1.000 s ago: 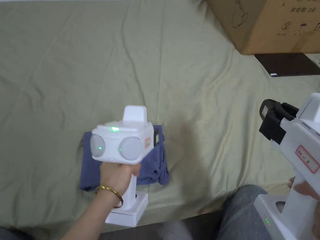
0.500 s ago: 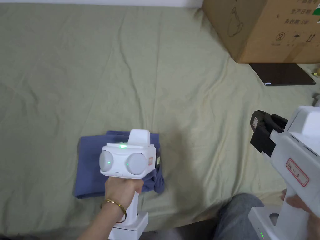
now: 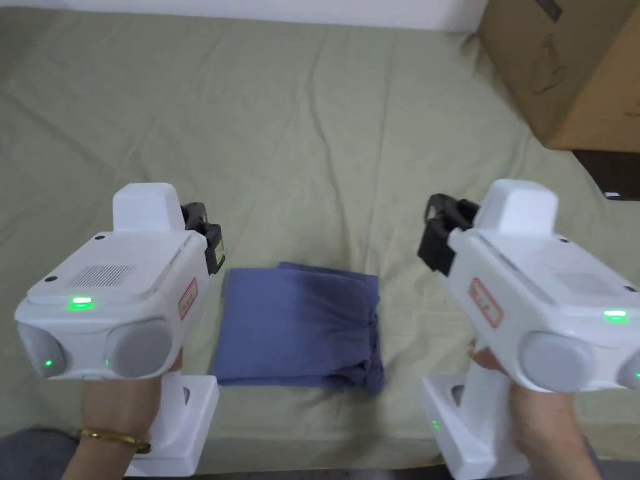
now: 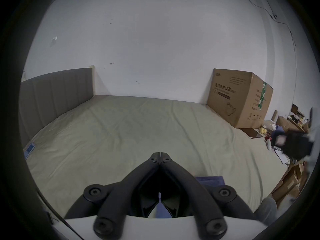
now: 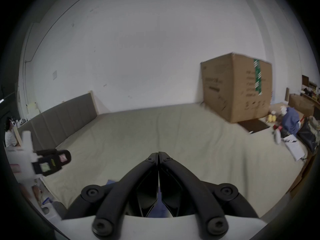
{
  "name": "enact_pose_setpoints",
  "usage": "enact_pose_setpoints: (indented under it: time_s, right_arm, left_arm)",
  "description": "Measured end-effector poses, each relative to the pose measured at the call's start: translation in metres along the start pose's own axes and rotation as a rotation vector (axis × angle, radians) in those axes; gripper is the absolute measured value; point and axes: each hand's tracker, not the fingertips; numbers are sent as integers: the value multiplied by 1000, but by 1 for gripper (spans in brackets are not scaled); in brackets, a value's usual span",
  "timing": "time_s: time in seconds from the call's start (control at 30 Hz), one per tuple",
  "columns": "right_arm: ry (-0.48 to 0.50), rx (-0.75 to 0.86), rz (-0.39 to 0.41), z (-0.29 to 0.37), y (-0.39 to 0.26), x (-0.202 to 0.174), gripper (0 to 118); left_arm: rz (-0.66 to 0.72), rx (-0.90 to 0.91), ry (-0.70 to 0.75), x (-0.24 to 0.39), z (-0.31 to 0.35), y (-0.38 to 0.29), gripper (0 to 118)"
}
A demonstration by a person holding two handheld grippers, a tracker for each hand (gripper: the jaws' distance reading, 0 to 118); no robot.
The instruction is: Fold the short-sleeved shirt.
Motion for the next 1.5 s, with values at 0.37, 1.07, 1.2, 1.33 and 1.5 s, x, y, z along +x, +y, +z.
enact_pose_setpoints:
  time_s: [0.37, 1.07, 1.2, 1.33, 1.5]
  right_arm:
    - [30, -487, 43, -122, -135, -59, 0]
    - [13, -471, 47, -123, -140, -59, 0]
    - [25, -479, 46, -124, -138, -59, 0]
    - [34, -483, 21, -120, -135, -57, 0]
    - [60, -488, -51, -120, -131, -47, 0]
  left_arm:
    - [71, -45, 58, -41, 16, -12, 0]
    - [640, -802, -644, -123, -143, -54, 118]
    - [660, -856, -738, -116, -163, -83, 118]
    - [672, -908, -771, -104, -179, -99, 118]
    - [808, -885, -899, -96, -189, -105, 118]
